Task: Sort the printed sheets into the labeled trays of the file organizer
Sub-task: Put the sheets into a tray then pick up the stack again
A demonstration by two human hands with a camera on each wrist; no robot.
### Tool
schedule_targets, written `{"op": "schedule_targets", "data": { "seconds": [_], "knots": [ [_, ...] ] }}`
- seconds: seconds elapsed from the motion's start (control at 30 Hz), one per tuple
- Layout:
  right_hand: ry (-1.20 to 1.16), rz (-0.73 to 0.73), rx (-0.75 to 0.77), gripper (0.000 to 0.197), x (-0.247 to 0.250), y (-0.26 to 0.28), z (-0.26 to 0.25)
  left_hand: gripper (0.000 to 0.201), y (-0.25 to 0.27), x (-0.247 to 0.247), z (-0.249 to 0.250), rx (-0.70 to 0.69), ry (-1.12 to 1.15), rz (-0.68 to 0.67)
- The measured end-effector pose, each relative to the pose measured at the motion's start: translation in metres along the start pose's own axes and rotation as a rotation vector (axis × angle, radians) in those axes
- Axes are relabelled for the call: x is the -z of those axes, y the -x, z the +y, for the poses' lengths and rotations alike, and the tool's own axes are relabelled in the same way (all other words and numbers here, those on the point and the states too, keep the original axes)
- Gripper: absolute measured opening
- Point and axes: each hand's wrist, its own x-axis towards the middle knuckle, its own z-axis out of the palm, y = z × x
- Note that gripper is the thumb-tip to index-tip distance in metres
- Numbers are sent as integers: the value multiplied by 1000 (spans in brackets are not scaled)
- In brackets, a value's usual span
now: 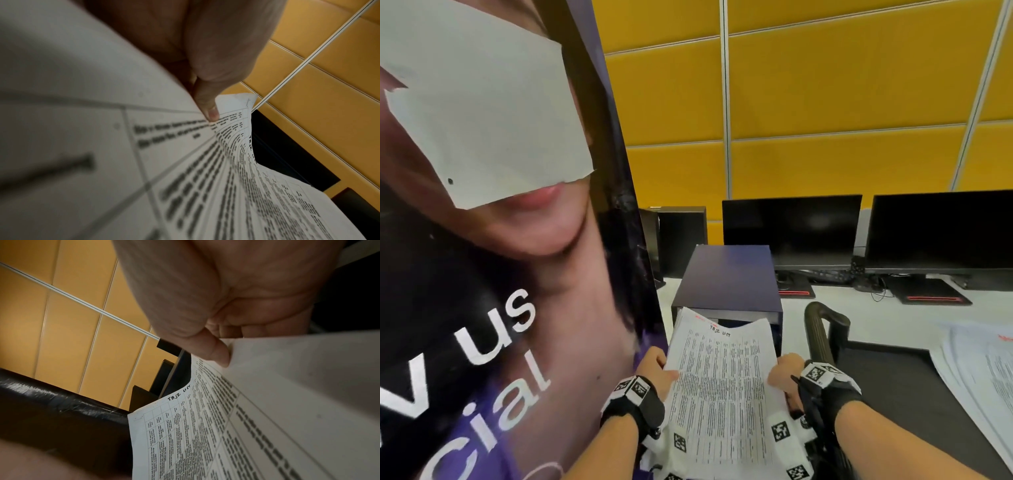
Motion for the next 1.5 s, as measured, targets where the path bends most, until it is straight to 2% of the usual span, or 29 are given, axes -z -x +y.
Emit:
{"op": "schedule_targets", "data": {
  "seconds": [0.13,0.27,0.37,0.47,0.63,0.7,0.8,0.9,1.0,1.17,1.27,1.4,1.5],
  "knots": [
    [86,67,15,38,-1,-11,6,42,-7,-8,0,-41,-43,-20],
    [120,146,39,25,0,-18,6,43,-14,-17,0,-25,-12,-13],
    [119,144,15,25,4,-21,4,41,-28,-25,-4,-46,20,-42],
    [138,157,-22,36,3,-31,4,29,-35,-29,-4,-67,2,-101],
    [153,145,-40,37,0,-47,12,61,-50,-29,-3,-35,-48,-227],
    [141,140,-45,40,1,-51,11,64,-57,-27,-1,-19,-90,-266],
    [142,150,-50,34,1,-56,4,63,-66,-26,2,-29,-128,-276],
    [74,167,-73,41,1,-60,-4,63,-77,-27,2,-28,-128,-279],
    [70,203,-97,43,3,-65,-8,60,-81,-28,8,-24,-95,-260],
    [-13,211,-158,39,9,-76,-13,40,-80,-26,6,22,-41,-161],
    [-65,174,-150,40,15,-64,-29,18,-76,-21,-6,118,35,-236],
    [-129,204,-124,42,16,-66,-39,18,-64,-10,-14,283,114,-349],
    [-130,195,-121,43,12,-69,-42,22,-67,-6,-16,253,110,-286]
  ]
}}
